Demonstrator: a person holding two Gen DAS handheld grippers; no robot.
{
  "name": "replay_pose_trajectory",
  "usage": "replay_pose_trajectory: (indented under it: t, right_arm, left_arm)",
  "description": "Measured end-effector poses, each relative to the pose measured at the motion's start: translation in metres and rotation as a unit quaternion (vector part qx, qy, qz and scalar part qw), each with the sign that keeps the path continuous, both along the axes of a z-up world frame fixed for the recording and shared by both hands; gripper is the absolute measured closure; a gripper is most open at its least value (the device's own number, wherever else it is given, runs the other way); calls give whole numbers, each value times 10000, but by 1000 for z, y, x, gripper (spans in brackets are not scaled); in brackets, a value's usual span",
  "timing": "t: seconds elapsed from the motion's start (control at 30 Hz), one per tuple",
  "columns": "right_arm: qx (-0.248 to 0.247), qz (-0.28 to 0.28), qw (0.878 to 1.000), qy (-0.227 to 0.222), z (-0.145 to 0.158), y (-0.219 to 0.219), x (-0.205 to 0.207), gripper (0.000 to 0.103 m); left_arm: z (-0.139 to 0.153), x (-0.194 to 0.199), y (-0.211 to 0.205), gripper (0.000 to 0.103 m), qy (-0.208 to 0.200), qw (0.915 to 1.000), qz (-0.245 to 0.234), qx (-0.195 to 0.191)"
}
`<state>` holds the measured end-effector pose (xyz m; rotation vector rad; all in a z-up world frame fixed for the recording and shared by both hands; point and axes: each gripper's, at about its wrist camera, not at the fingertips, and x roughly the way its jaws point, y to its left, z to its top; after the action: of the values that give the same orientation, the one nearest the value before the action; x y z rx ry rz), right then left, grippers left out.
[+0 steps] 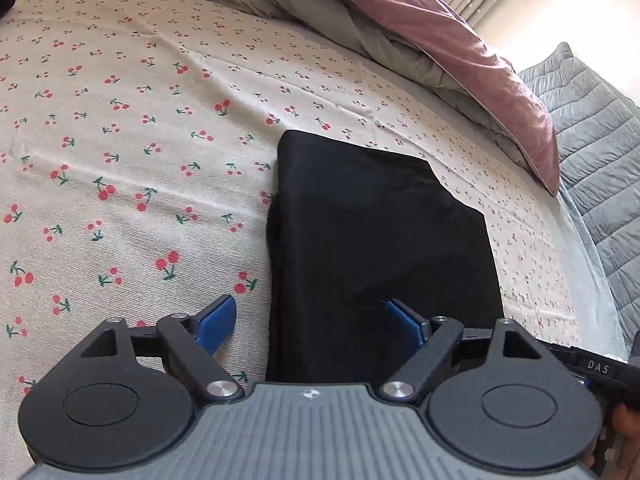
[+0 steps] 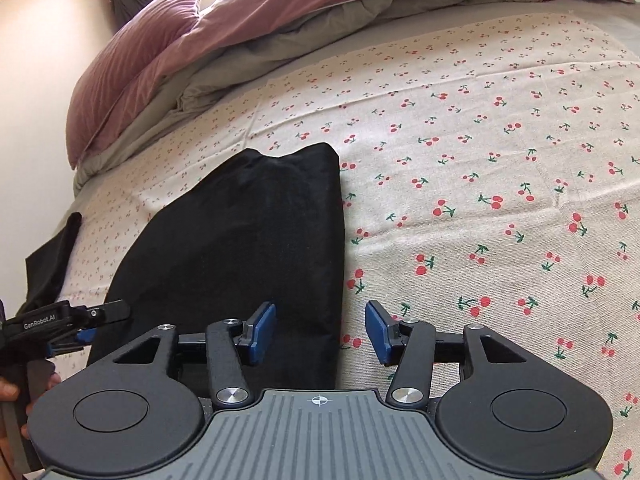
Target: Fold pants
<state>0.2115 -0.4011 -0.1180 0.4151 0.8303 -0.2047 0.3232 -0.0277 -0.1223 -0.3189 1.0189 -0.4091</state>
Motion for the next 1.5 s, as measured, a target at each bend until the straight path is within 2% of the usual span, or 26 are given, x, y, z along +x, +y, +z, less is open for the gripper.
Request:
replay_pose_trajectory:
  t: [0.13, 0.17, 0.2, 0.23, 0.27, 0.3, 0.33, 0.37, 0.4, 0.43, 0.47, 0.57, 0.7, 0.8, 0.87, 0.93, 0.97, 1.03, 1.17, 1.23, 1.37, 1.43, 1.5]
  right_arm:
    - [314, -41, 9995, -30, -15, -4, 4, 54]
    - [340, -39, 9994, -88, -18, -3, 5, 52]
    - [343, -20, 9993, -158, -19, -1, 6, 52]
    - [330, -26, 9993, -200, -20, 0, 7, 54]
    - [305, -17, 9993, -235, -20, 2, 8, 59]
    - [207, 2, 9995, -226, -20, 5, 10, 75]
    - [60, 27, 9997, -227, -19, 9, 11, 81]
    - [-46, 53, 9997, -249, -18, 13, 12, 83]
    - [-170, 85, 9993, -321, -14, 17, 13, 90]
    - [-270, 113, 9987, -409, -9, 20, 13, 94]
    - [-400, 156, 9976, -546, -2, 24, 14, 95]
    - [-678, 283, 9928, -949, 16, 37, 17, 96]
    - [-1166, 509, 9827, -1348, 34, 51, 31, 96]
    - [-1068, 449, 9821, -1482, 40, 41, 49, 96]
    - [-888, 347, 9857, -1389, 35, 28, 65, 96]
    - [-702, 202, 9910, -1122, 17, 14, 81, 95]
    - [-648, 121, 9928, -999, 8, 9, 85, 94]
    - [-641, -31, 9952, -742, -11, 2, 89, 83]
    - [-626, -104, 9954, -721, -11, 3, 86, 82]
    - [-556, -195, 9960, -667, -11, 2, 83, 78]
    - [-282, -379, 9973, -564, -10, 1, 74, 77]
    - [-314, -347, 9980, -434, -5, 5, 71, 77]
    - [-587, -337, 9971, -345, 3, 11, 67, 77]
  left_arm:
    - [-3, 1, -15, 13, -203, 9995, -185, 183]
    - [-3, 1, -16, 25, -254, 9994, -118, 207]
    - [-3, 1, -17, 32, -285, 9994, -53, 187]
    - [-2, 1, -18, 35, -308, 9993, 25, 217]
    - [-1, 2, -20, 42, -377, 9989, 64, 272]
    - [2, 1, -19, 51, -451, 9985, 102, 300]
    - [4, 1, -19, 57, -502, 9982, 161, 295]
    - [7, 1, -17, 73, -570, 9979, 208, 239]
    - [11, 4, -14, 80, -629, 9977, 212, 125]
    - [13, 5, -12, 81, -646, 9976, 233, 29]
    - [16, 6, -11, 83, -691, 9972, 267, -48]
    - [23, 9, -17, 85, -997, 9947, 263, 36]
    - [42, 20, -15, 86, -1362, 9897, 420, -92]
    - [50, 37, -10, 85, -1548, 9866, 463, -236]
    - [39, 49, -11, 84, -1406, 9885, 528, -178]
    - [18, 56, -17, 80, -1253, 9903, 563, 194]
    - [9, 58, -22, 70, -1250, 9892, 585, 498]
    - [3, 58, -28, 64, -1406, 9859, 455, 791]
    - [12, 55, -31, 62, -1646, 9786, 586, 1089]
    - [12, 54, -27, 62, -1581, 9795, 682, 1044]
    - [25, 48, -17, 62, -1412, 9820, 852, 920]
    - [34, 40, -16, 62, -1482, 9788, 822, 1153]
    - [41, 31, -15, 62, -1596, 9727, 859, 1449]
